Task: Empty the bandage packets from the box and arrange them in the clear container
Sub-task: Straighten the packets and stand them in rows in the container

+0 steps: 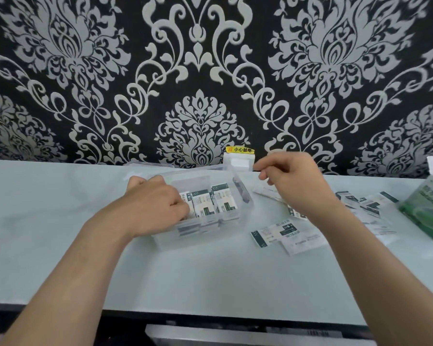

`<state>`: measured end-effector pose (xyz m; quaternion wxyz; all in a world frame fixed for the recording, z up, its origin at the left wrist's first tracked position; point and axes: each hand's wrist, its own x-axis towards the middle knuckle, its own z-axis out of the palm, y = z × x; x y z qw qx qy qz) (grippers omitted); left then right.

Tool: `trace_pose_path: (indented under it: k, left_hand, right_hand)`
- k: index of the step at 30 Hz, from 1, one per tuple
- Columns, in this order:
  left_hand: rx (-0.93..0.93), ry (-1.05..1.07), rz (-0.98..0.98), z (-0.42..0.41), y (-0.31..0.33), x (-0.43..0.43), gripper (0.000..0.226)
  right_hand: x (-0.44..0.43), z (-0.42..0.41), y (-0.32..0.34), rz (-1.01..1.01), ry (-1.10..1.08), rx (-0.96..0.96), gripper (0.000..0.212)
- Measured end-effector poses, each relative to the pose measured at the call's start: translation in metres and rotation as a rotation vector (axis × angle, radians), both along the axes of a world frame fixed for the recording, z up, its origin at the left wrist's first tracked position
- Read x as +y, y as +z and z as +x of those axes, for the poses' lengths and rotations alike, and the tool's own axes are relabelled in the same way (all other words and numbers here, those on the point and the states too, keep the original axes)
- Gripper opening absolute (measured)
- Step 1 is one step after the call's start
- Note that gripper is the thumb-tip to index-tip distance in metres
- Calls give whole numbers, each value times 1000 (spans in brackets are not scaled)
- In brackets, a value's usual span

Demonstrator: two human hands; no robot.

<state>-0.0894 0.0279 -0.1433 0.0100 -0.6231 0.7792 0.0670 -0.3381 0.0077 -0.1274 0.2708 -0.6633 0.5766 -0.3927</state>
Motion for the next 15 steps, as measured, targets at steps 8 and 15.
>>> trace_pose_path:
  k: [8, 15]
  left_hand:
    - [564, -140, -559, -71, 17, 12, 16]
    - [307, -276, -75, -185, -25, 9, 59]
  right_hand:
    - [0, -85, -33, 191, -246, 430, 44]
    - [3, -115, -47, 458, -335, 640, 74]
